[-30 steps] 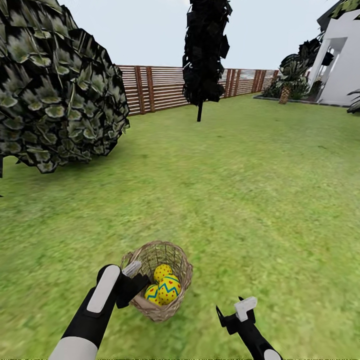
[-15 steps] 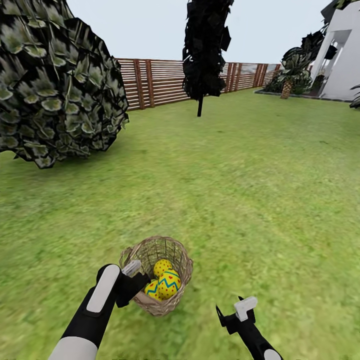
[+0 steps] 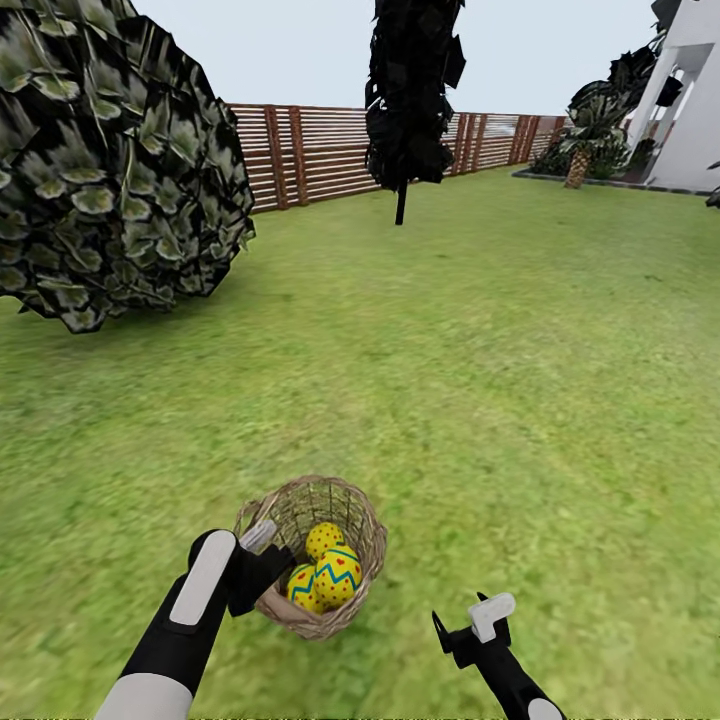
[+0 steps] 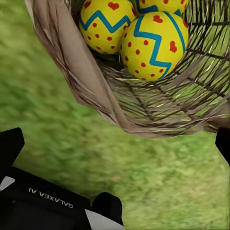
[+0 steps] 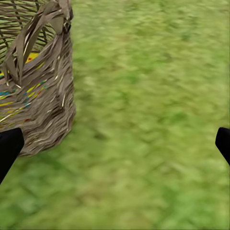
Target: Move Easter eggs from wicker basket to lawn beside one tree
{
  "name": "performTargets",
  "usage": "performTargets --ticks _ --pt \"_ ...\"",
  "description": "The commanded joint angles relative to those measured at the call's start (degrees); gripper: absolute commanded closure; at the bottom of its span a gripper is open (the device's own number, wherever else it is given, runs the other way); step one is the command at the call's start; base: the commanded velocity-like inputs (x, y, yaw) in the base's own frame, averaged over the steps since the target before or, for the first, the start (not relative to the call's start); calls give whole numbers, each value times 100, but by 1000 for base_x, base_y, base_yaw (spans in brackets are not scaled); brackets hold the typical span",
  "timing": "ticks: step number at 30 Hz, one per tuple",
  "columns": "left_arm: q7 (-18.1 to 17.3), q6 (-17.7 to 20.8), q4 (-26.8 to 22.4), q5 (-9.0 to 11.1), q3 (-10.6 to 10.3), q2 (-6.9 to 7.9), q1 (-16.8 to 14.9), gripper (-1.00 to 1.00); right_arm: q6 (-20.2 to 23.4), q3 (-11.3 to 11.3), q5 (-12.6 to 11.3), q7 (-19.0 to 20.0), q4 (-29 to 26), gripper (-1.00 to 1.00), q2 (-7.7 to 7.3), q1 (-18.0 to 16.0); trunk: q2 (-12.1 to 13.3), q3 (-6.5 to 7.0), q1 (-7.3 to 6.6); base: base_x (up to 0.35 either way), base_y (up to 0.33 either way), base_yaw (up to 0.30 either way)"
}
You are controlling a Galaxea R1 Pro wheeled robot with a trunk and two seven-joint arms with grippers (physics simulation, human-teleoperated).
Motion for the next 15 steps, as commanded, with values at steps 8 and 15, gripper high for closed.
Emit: performTargets --ticks 8,15 --pt "484 -425 -64 16 -17 -25 -2 -100 0 0 0 -6 11 -100 0 0 0 -74 0 2 0 0" --pt "511 -504 -134 12 -28 -19 -2 -100 0 11 -1 -10 17 -100 1 0 0 -128 0 113 0 0"
